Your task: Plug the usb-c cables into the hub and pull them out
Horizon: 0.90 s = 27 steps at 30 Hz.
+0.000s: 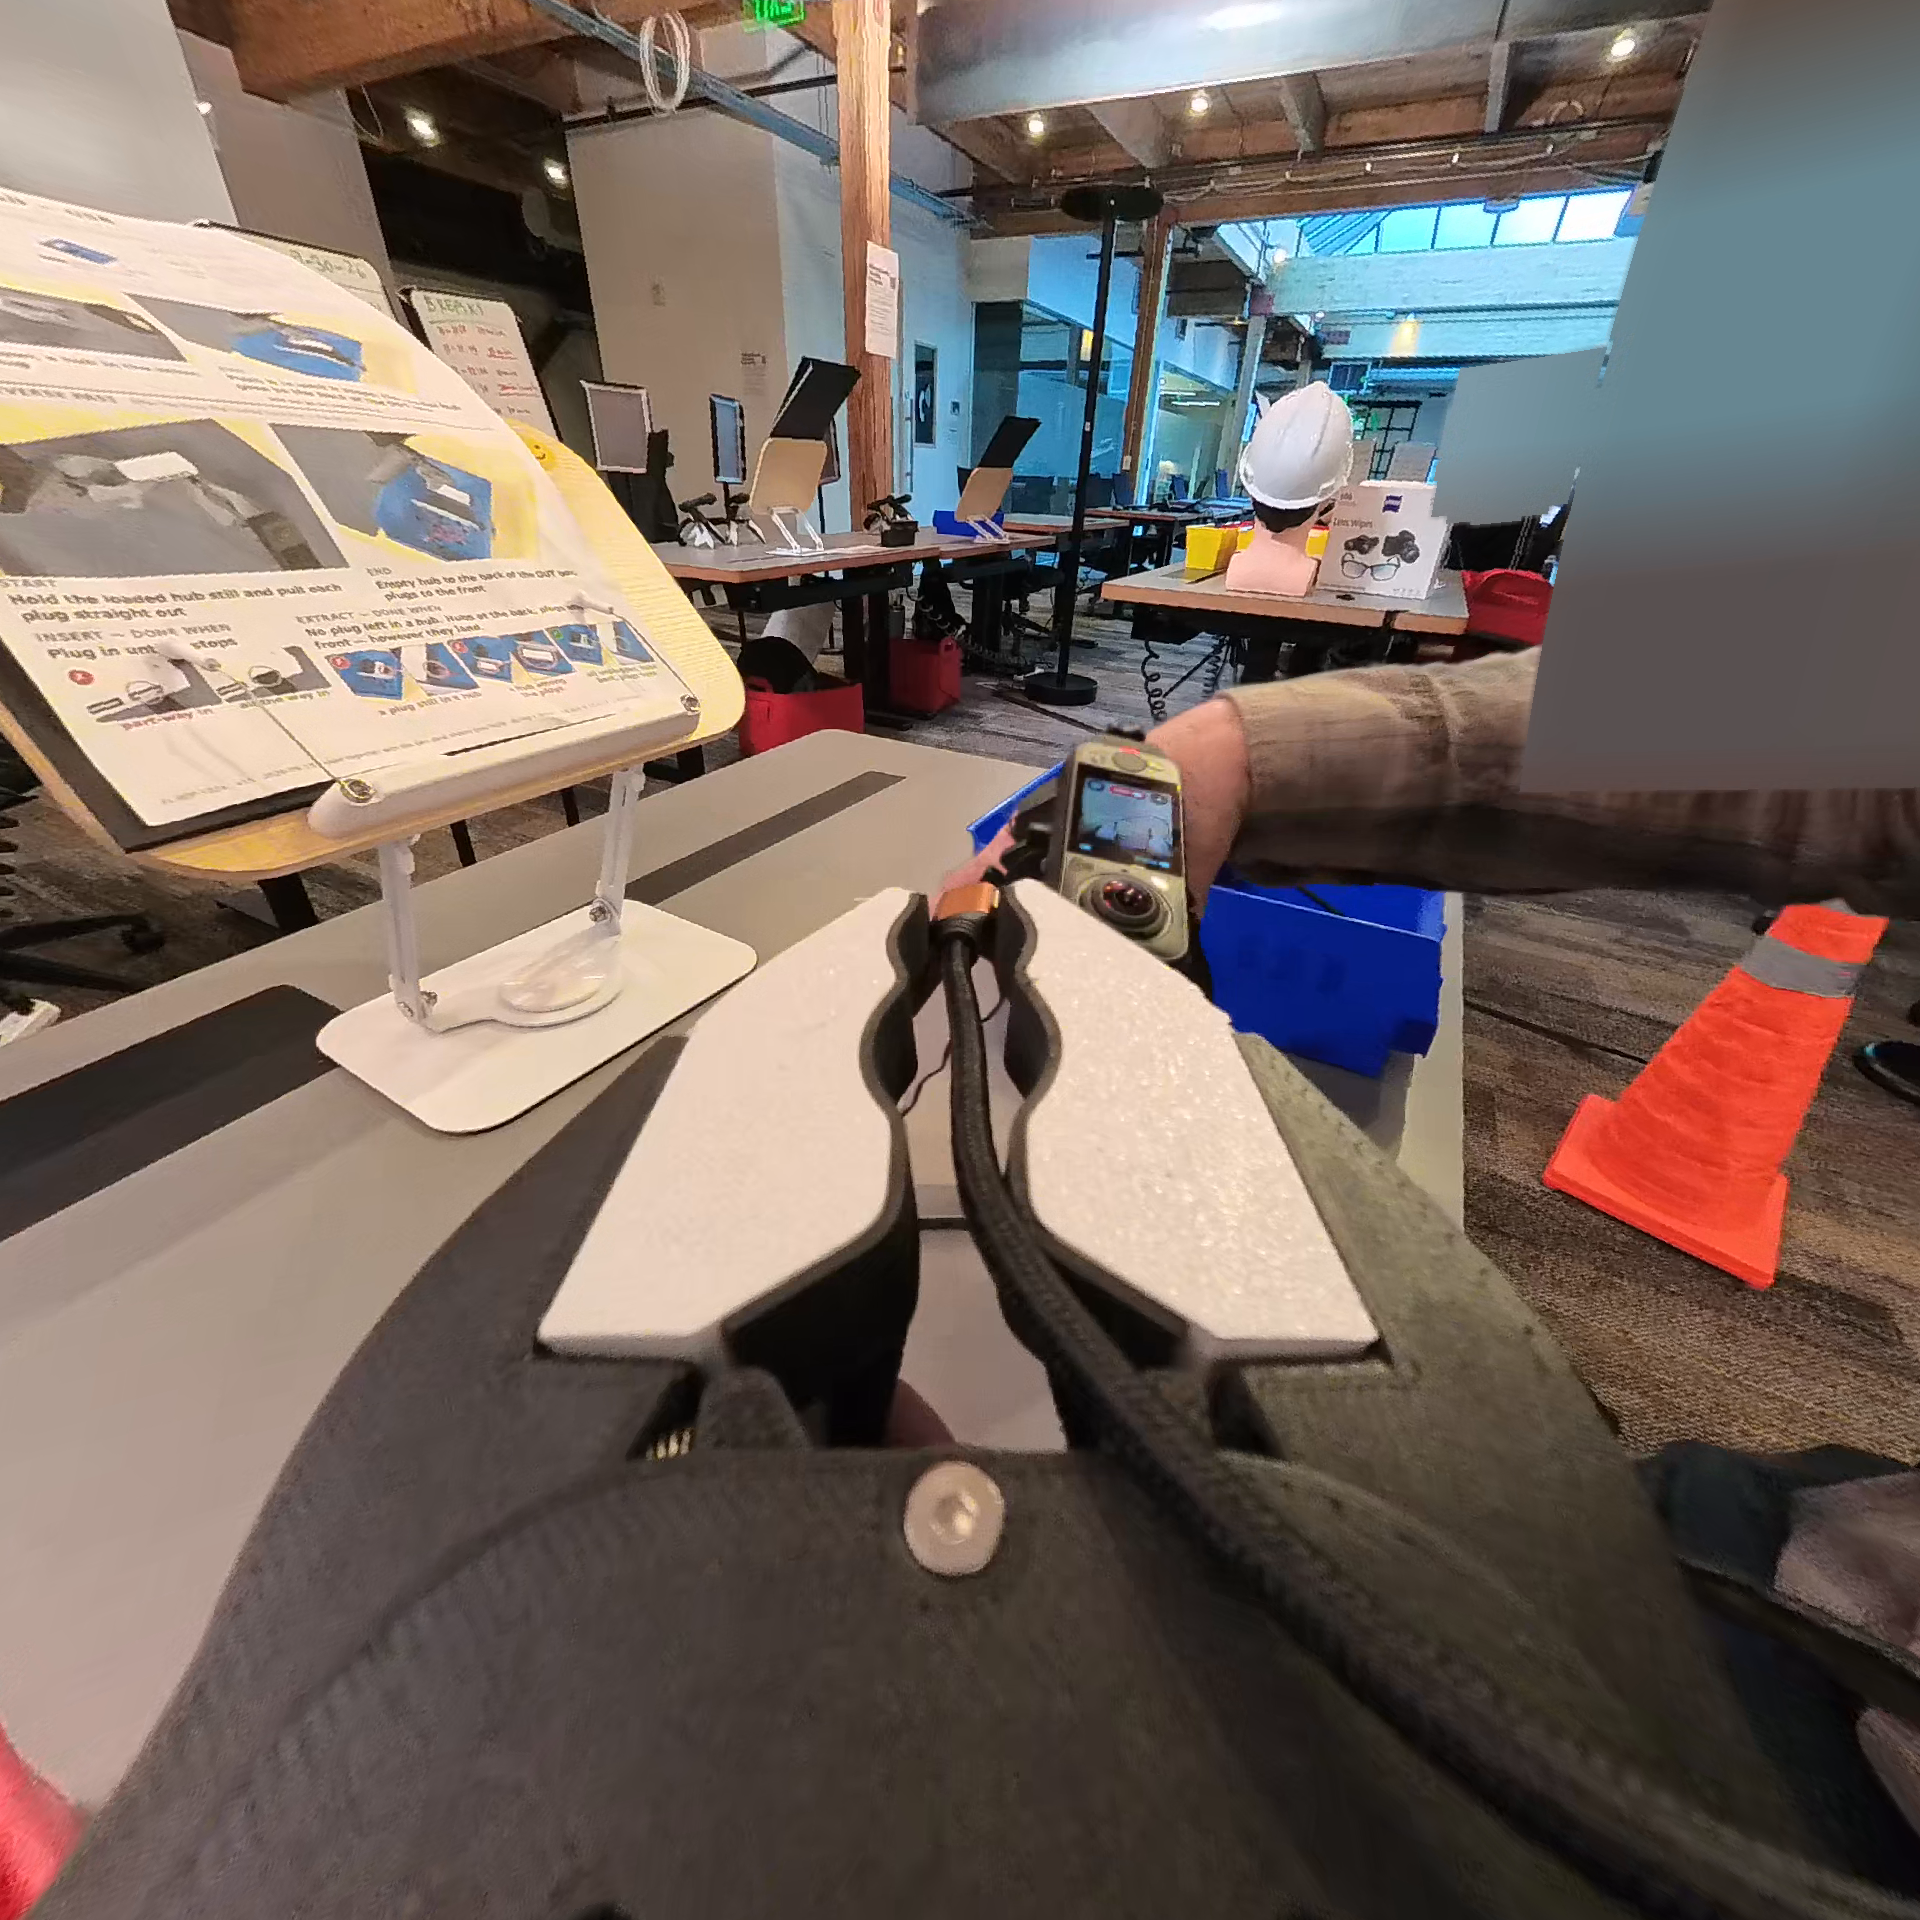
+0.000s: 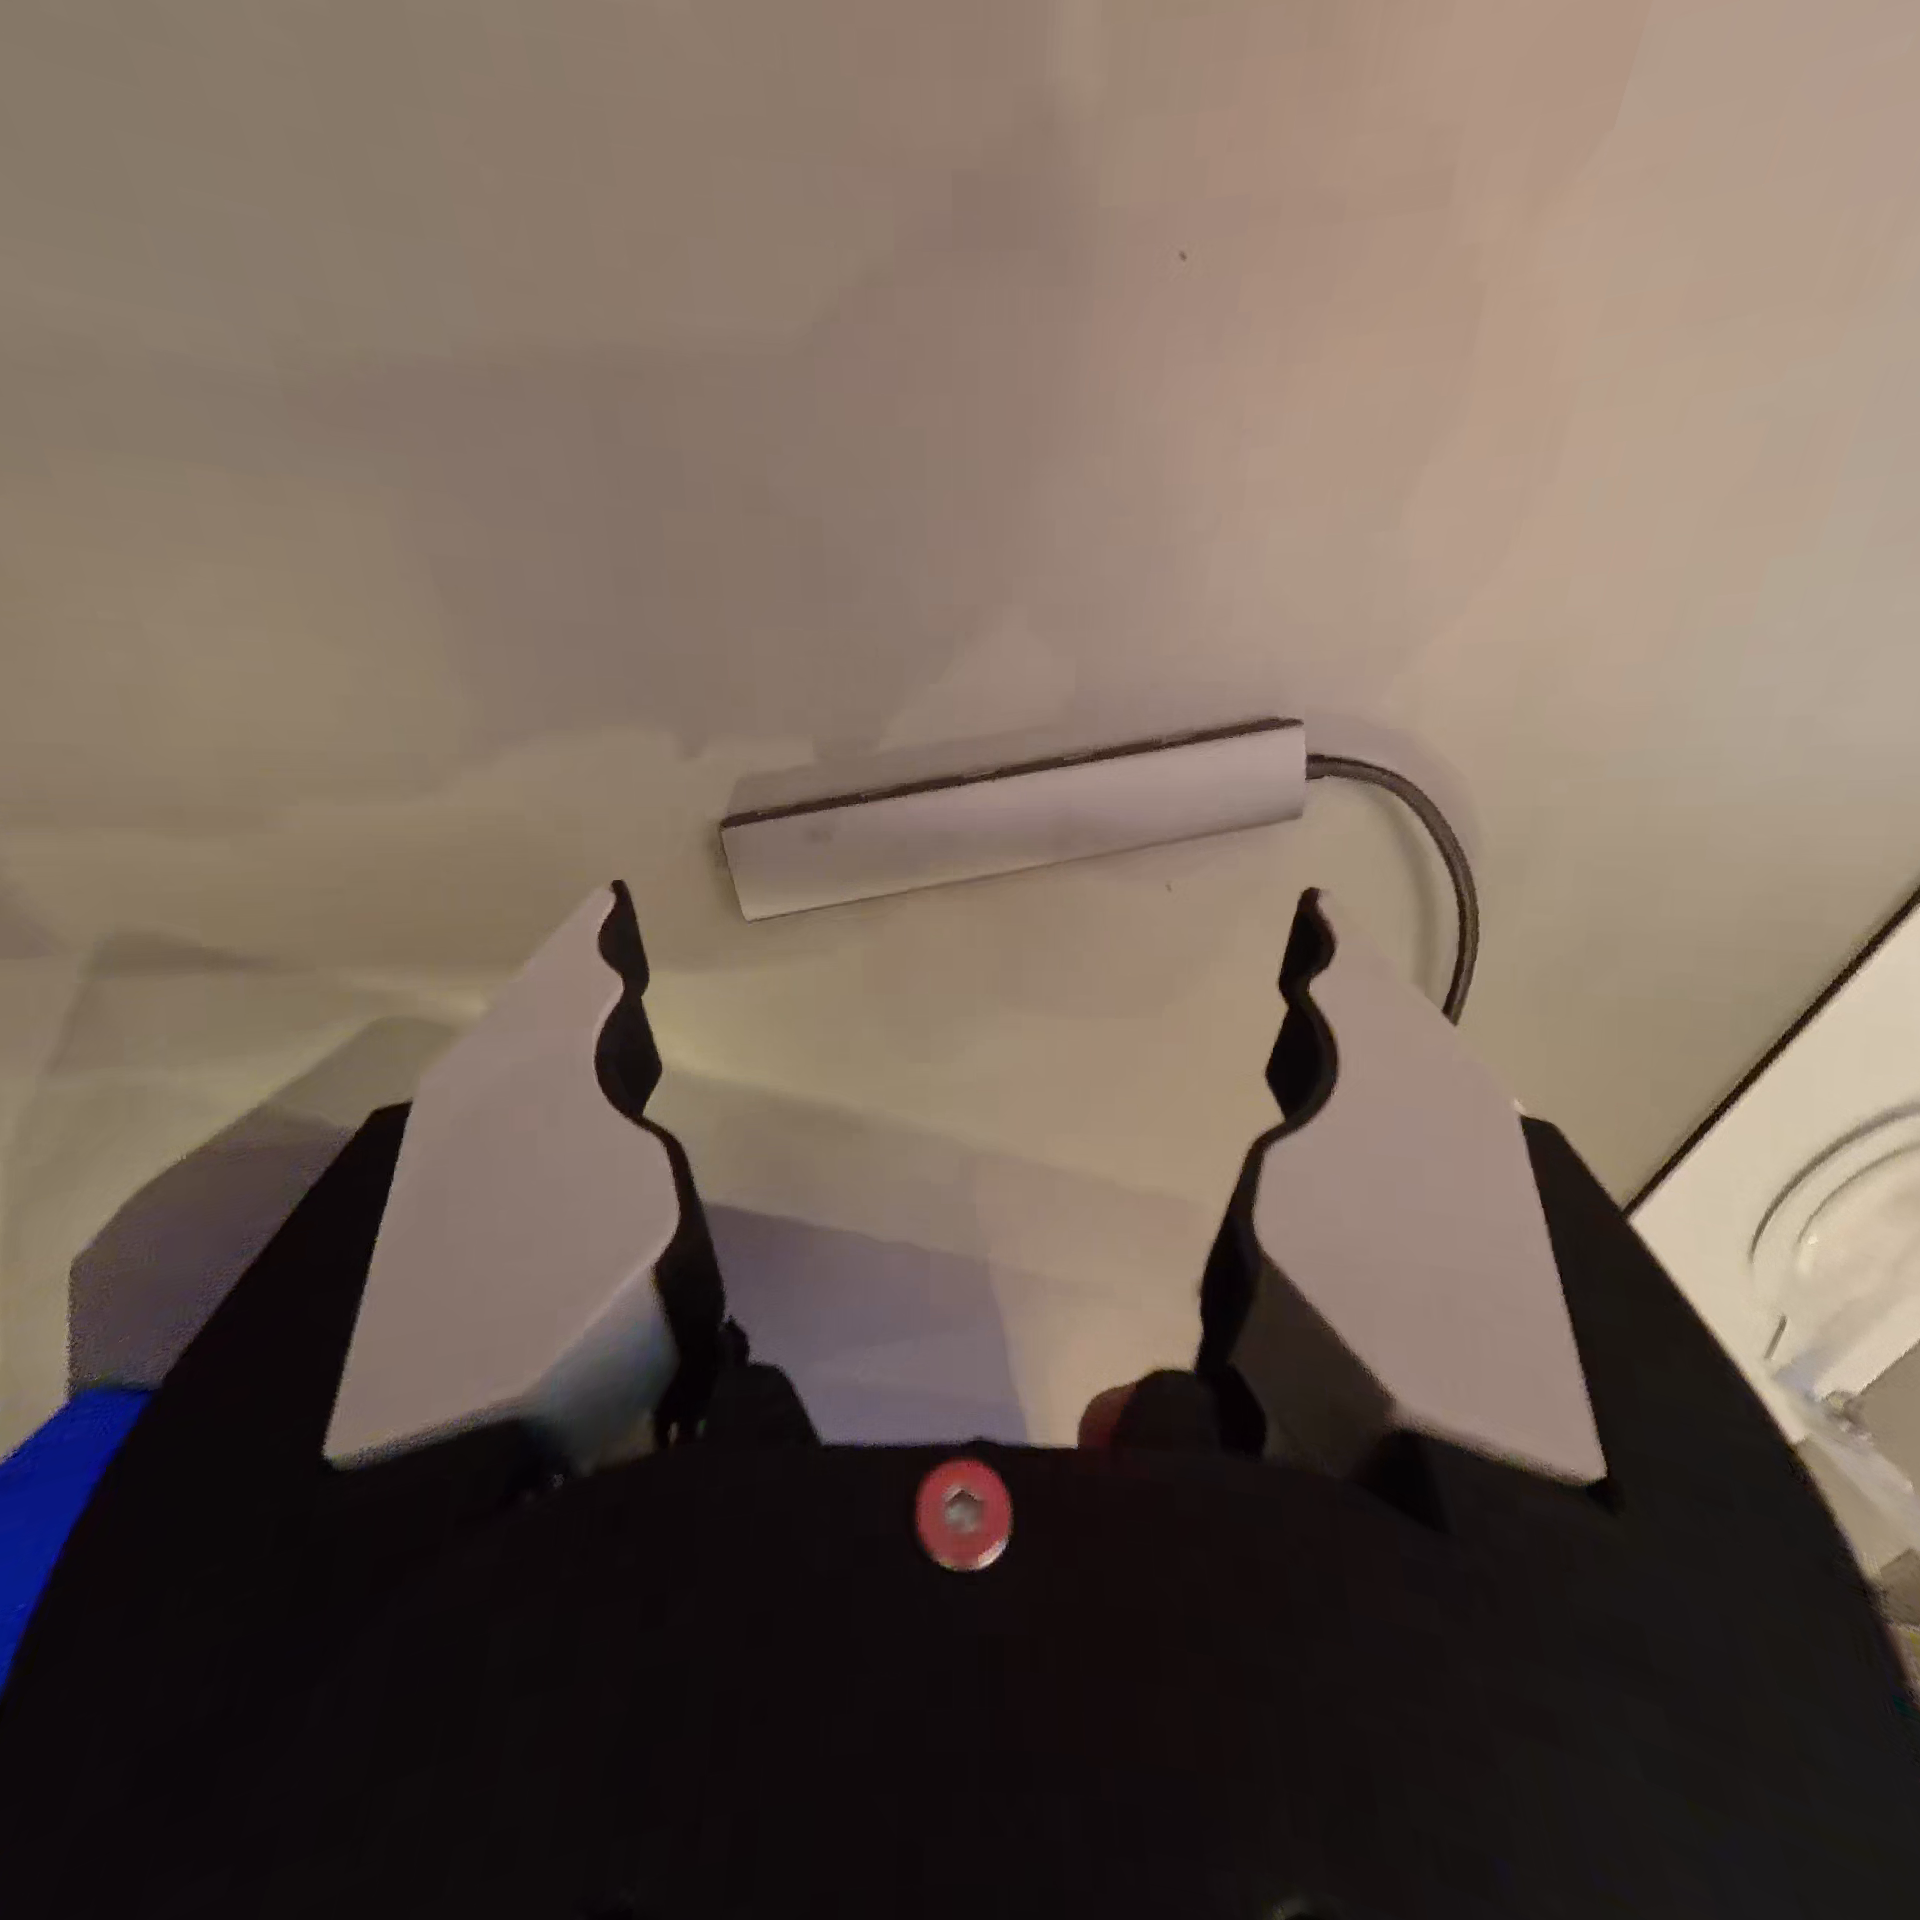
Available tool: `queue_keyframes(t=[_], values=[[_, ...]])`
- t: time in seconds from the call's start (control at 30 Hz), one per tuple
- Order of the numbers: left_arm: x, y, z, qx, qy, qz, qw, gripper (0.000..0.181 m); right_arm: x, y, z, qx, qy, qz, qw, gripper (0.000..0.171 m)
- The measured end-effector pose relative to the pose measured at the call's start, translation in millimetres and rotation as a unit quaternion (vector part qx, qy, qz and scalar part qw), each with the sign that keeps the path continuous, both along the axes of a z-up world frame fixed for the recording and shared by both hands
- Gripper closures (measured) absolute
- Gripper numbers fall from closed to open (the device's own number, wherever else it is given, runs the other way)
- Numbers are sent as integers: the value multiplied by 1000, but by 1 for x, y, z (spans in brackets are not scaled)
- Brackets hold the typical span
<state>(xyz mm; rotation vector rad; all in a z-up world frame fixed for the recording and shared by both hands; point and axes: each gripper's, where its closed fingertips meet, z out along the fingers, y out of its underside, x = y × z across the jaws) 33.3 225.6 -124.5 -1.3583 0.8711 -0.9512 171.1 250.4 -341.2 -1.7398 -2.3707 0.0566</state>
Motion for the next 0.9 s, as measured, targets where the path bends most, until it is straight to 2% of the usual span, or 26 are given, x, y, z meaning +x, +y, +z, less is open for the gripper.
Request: queue_keyframes(t=[0.1,0.23,0.43,0.67,0.9], values=[[-2,1,-2,0,3,2,1000,170,-4,5,-3,1,1,35,999,45],[-3,5,-4,-4,1,3,1000,170,-7,11,-10,-14,1,40,999,43],[-5,10,-11,-11,3,5,1000,170,-4,4,-27,-37,-16,46,998,51],[-6,11,-12,-14,2,7,1000,170,-4,-1,-24,-31,-17,38,999,66],[-5,8,-7,-8,0,5,1000,170,-7,-11,-22,-33,-10,-38,999,78]])
